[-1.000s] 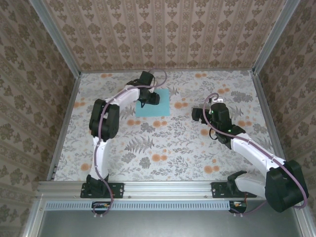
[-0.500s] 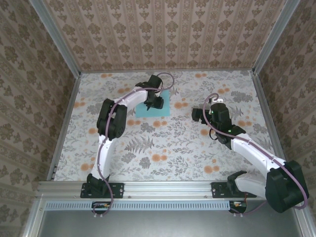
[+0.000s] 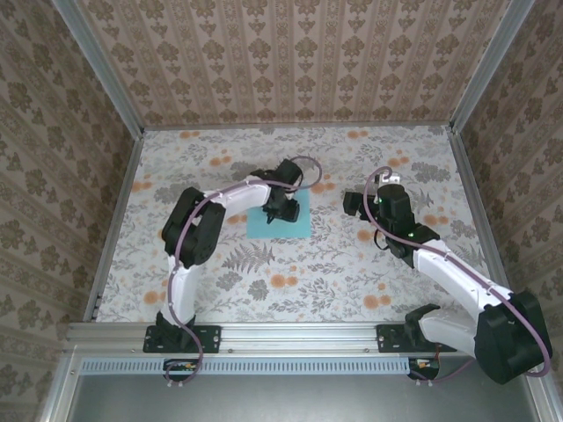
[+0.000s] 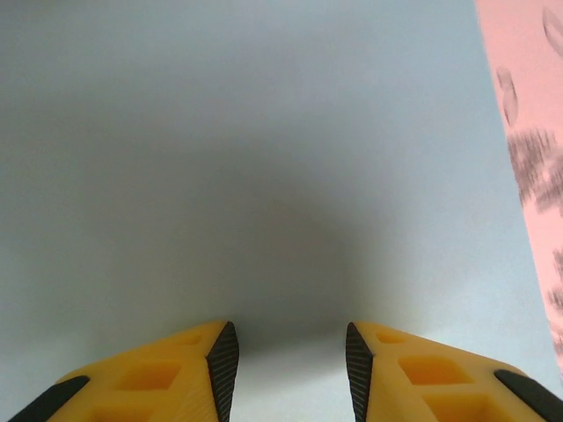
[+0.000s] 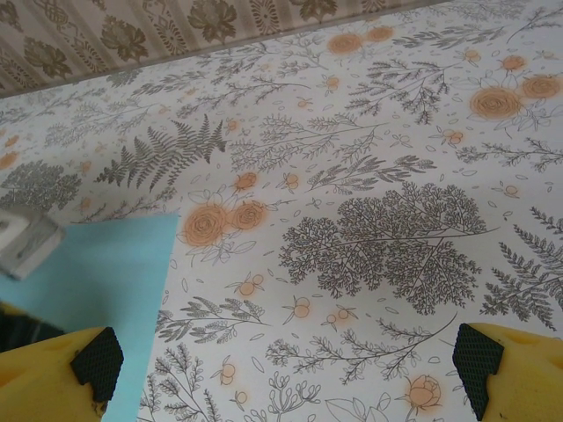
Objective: Fold a paper plane with a square sheet of paper (fold left side to right side)
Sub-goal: Move the square sheet of paper to the center of the table, then pick up the square sheet of paper from the center of the table.
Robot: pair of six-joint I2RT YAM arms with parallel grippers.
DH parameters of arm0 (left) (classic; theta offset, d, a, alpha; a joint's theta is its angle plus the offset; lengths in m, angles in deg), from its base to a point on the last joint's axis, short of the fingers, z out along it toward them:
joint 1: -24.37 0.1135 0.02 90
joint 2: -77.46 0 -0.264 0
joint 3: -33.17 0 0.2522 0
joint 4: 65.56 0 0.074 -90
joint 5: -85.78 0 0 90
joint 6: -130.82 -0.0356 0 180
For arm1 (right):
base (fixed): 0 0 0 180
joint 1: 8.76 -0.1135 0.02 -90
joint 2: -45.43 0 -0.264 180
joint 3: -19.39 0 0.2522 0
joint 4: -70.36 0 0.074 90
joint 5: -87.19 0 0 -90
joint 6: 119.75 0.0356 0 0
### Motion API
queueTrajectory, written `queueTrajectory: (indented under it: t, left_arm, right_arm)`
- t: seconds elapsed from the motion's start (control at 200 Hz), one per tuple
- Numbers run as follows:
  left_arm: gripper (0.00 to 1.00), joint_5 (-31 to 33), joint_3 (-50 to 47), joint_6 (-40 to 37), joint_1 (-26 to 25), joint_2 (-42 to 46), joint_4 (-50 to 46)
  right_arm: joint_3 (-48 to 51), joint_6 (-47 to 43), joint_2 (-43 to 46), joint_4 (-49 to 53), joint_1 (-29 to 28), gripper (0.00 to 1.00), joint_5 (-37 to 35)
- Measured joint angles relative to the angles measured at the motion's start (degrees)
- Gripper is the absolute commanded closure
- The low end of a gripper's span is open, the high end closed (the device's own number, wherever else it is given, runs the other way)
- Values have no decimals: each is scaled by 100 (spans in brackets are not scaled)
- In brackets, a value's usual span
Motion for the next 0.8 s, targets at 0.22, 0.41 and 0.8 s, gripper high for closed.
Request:
queueTrajectory:
  t: [0.22, 0.41, 0.8]
  left_arm:
    - [60, -153, -629, 494, -492, 450, -17]
    - [59, -219, -717, 658, -612, 535, -79]
    - [49, -455, -909, 706, 31, 1620, -109]
  right_arm:
    - [44, 96, 13, 57, -2, 0, -22]
    - [46, 125, 13, 92, -7, 0, -20]
    - [-177, 330, -496, 236, -90, 0, 160]
